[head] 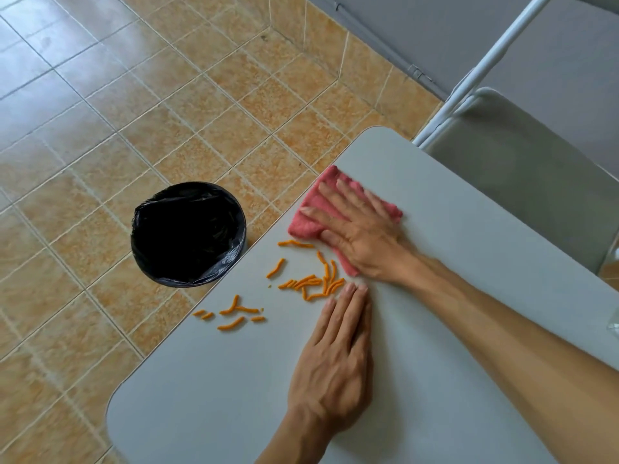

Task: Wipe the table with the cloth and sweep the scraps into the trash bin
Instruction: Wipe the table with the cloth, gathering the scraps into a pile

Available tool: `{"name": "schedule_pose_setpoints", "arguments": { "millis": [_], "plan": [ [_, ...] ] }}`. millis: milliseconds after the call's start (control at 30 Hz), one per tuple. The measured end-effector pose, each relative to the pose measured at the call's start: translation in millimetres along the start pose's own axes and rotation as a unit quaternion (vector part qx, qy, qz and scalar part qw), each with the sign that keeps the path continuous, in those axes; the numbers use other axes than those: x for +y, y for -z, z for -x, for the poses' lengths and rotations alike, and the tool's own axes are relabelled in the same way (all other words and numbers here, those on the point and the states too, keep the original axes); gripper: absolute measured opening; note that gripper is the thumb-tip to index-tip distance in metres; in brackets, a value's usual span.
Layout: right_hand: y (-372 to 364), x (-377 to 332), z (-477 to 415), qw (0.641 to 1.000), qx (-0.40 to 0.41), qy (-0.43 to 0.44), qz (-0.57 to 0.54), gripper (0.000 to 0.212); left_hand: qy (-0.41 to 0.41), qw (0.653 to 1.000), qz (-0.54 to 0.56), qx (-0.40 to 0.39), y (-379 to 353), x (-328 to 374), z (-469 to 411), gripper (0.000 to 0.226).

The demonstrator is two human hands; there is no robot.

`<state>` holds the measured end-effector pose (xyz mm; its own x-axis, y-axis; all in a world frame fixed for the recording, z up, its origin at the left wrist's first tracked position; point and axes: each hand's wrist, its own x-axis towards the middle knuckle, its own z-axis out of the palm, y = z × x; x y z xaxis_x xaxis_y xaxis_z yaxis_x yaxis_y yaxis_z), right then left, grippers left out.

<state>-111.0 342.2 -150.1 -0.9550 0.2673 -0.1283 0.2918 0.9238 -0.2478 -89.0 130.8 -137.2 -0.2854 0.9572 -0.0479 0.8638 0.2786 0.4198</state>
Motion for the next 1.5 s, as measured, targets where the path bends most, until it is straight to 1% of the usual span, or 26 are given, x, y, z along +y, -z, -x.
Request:
{"name": "schedule_pose_setpoints", "arguments": {
  "millis": [67, 133, 233, 267, 400, 467, 533, 633, 667, 700, 800, 833, 867, 900, 933, 967, 1000, 1033, 1067, 1167, 1200, 1233, 1300, 1400, 1467, 1500],
  "plan": [
    [10, 25, -2, 0.999, 0.002, -0.053, -0.007, 0.06, 0.003, 1.0, 0.001, 0.0, -1, 0, 0, 0.058],
    [17, 39, -3, 0.988, 0.027, -0.152, -0.019, 0.066, 0.003, 1.0, 0.001, 0.0, -1, 0, 1, 0.059],
    [16, 14, -9, 0.965, 0.044, -0.258, -0.028, 0.066, -0.002, 1.0, 0.002, 0.01, -2, -1, 2, 0.058],
    [14, 2, -10, 0.966, 0.032, -0.253, -0.037, 0.064, -0.002, 1.0, 0.001, 0.013, -2, -1, 3, 0.058],
    [14, -5, 6, 0.991, -0.005, -0.132, -0.024, 0.062, -0.002, 1.0, 0.0, 0.017, -3, -2, 2, 0.056],
    [16, 16, 28, 0.989, 0.01, -0.148, -0.012, 0.066, -0.002, 1.0, -0.001, 0.018, -2, -3, 1, 0.056],
    [13, 34, 63, 0.965, 0.067, -0.253, -0.021, 0.068, -0.004, 1.0, -0.007, 0.008, -1, -1, 1, 0.056],
    [-4, 16, 110, 0.882, 0.154, -0.445, -0.028, 0.06, 0.0, 1.0, -0.008, 0.001, -2, -1, 2, 0.055],
    [-11, -1, 119, 0.864, 0.172, -0.472, -0.023, 0.059, 0.001, 1.0, -0.005, 0.002, -2, -2, 2, 0.054],
    [-17, -20, 126, 0.868, 0.186, -0.46, -0.021, 0.057, 0.002, 1.0, -0.001, 0.004, -3, -2, 2, 0.053],
    [-29, -48, 154, 0.951, 0.162, -0.263, -0.001, 0.051, -0.006, 1.0, 0.001, 0.021, -4, -2, 0, 0.053],
    [-29, -40, 169, 0.962, 0.155, -0.226, 0.003, 0.05, -0.012, 1.0, -0.002, 0.026, -4, -1, 1, 0.053],
    [-28, -26, 186, 0.957, 0.166, -0.24, 0.009, 0.05, -0.014, 1.0, -0.007, 0.027, -4, 0, 1, 0.053],
    [-28, -14, 201, 0.933, 0.188, -0.307, 0.015, 0.049, -0.016, 0.999, -0.014, 0.026, -4, 1, 1, 0.053],
    [-29, -7, 214, 0.886, 0.214, -0.41, 0.024, 0.049, -0.018, 0.999, -0.023, 0.023, -4, 1, 1, 0.054],
    [-30, -8, 221, 0.822, 0.237, -0.516, 0.034, 0.049, -0.02, 0.999, -0.031, 0.02, -5, 0, 2, 0.054],
    [-32, -16, 220, 0.766, 0.25, -0.592, 0.034, 0.049, -0.022, 0.999, -0.036, 0.019, -6, -1, 3, 0.055],
    [-34, -29, 215, 0.741, 0.251, -0.623, 0.025, 0.051, -0.023, 0.999, -0.04, 0.019, -6, -2, 3, 0.055],
    [-34, -44, 208, 0.76, 0.244, -0.603, 0.006, 0.053, -0.023, 0.999, -0.04, 0.018, -6, -1, 4, 0.056],
    [-34, -72, 214, 0.914, 0.163, -0.371, -0.015, 0.053, -0.018, 0.999, -0.04, 0.021, -6, 2, 3, 0.057],
    [-34, -66, 227, 0.936, 0.149, -0.32, -0.002, 0.052, -0.019, 0.999, -0.04, 0.021, -6, 2, 2, 0.057],
    [-35, -58, 240, 0.937, 0.151, -0.315, 0.015, 0.05, -0.022, 0.999, -0.043, 0.022, -7, 1, 2, 0.057],
    [-42, -45, 265, 0.886, 0.189, -0.422, 0.026, 0.048, -0.022, 0.998, -0.049, 0.023, -9, -1, 1, 0.057],
    [-51, -47, 293, 0.743, 0.226, -0.628, 0.034, 0.048, -0.02, 0.999, -0.034, 0.014, -13, 2, 3, 0.058],
    [-50, -57, 278, 0.676, 0.228, -0.7, -0.006, 0.053, -0.013, 0.999, -0.028, 0.017, -11, -2, 2, 0.059],
    [-46, -55, 272, 0.658, 0.214, -0.721, -0.039, 0.056, -0.016, 0.999, -0.026, 0.014, -14, 2, 3, 0.059]
  ]
}}
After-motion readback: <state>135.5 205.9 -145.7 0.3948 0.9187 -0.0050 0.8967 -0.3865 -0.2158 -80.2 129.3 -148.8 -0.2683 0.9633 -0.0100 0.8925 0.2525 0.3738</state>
